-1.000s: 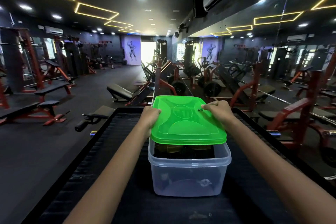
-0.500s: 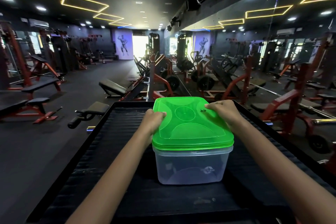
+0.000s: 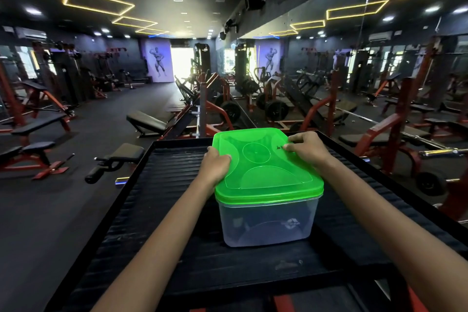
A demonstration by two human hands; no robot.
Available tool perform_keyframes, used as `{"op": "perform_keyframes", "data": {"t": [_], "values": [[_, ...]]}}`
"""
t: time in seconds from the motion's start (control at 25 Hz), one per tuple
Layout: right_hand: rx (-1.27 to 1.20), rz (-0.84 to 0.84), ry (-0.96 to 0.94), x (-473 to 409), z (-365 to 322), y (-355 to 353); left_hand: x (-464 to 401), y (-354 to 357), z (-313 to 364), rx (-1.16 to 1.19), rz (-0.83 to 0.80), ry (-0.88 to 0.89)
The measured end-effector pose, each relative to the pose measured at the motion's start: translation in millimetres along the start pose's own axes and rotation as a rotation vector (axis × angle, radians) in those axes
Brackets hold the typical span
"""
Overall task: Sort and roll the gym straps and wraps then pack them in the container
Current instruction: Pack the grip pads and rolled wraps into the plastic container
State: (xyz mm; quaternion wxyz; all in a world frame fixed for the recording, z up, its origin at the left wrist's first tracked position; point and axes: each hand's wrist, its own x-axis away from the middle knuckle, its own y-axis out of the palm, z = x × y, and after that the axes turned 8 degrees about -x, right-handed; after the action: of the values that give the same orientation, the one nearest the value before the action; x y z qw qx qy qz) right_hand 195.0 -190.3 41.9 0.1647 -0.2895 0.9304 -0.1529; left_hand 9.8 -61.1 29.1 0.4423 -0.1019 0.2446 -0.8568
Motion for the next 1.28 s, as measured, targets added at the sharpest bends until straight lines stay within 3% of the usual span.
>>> {"op": "perform_keyframes", "data": {"t": [0.52,0.8,1.12,1.28], "values": [[0.349,-0.123,-0.115,-38.3,-3.8,17.7,-52.6,1.4,8.7,-0.438,-0.087,0.065],[0.423,-0.193,-0.112,-70.1,1.5,29.5,-78.2,4.4,10.6,-0.537,-0.126,0.114],[0.367,-0.191,-0.064,-100.8,8.6,39.5,-115.3,1.0,4.9,-0.383,0.156,0.114],[0.35,-0.22,-0.035,-115.2,11.7,42.7,-131.1,1.7,3.7,-0.384,0.179,0.113]]}}
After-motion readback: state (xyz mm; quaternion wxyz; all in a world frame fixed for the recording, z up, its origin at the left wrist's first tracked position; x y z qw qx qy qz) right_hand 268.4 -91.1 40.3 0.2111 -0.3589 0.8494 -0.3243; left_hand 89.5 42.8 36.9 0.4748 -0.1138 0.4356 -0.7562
